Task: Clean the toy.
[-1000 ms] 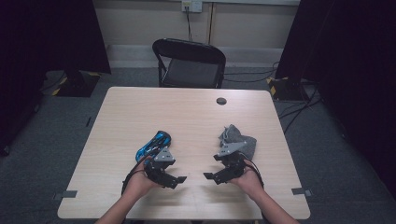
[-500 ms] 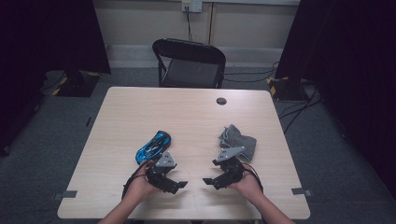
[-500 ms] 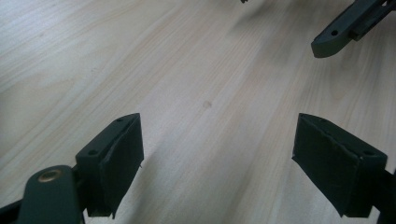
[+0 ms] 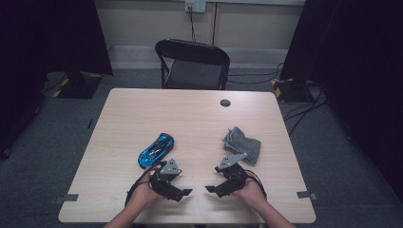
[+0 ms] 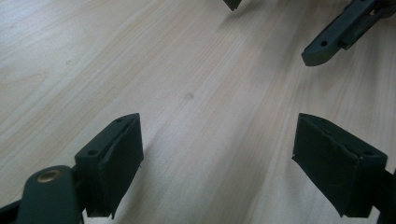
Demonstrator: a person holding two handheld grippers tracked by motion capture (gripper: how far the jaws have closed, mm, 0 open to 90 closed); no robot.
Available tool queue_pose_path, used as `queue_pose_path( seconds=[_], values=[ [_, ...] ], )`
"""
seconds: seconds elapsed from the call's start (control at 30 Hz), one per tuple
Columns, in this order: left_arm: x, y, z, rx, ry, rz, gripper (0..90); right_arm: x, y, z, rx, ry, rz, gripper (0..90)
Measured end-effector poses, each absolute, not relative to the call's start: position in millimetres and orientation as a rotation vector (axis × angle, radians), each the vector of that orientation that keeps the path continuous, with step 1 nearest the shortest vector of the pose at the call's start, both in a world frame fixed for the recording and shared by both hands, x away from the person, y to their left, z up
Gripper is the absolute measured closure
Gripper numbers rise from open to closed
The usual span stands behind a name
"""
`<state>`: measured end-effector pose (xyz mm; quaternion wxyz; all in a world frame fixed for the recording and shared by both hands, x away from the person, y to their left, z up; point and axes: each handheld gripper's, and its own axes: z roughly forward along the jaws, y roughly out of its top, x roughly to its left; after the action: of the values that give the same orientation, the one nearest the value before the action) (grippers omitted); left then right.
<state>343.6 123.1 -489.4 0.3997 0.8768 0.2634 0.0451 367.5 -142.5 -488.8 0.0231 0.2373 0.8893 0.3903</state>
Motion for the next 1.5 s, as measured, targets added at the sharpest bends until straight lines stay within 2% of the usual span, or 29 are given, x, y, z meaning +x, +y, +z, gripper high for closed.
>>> queue_pose_path(
  seconds=[0.73, 1.5],
  values=[
    [338.4, 119.5, -497.1, 2.246, 0.622, 0.114, 15.5, 359.9, -140.4, -497.3, 0.675, 2.758, 1.186, 14.0],
    [334.7, 117.6, -502.8, 2.264, 0.529, 0.185, 11.6, 352.3, -139.7, -502.8, 0.579, 2.702, 1.168, 13.1]
  ],
)
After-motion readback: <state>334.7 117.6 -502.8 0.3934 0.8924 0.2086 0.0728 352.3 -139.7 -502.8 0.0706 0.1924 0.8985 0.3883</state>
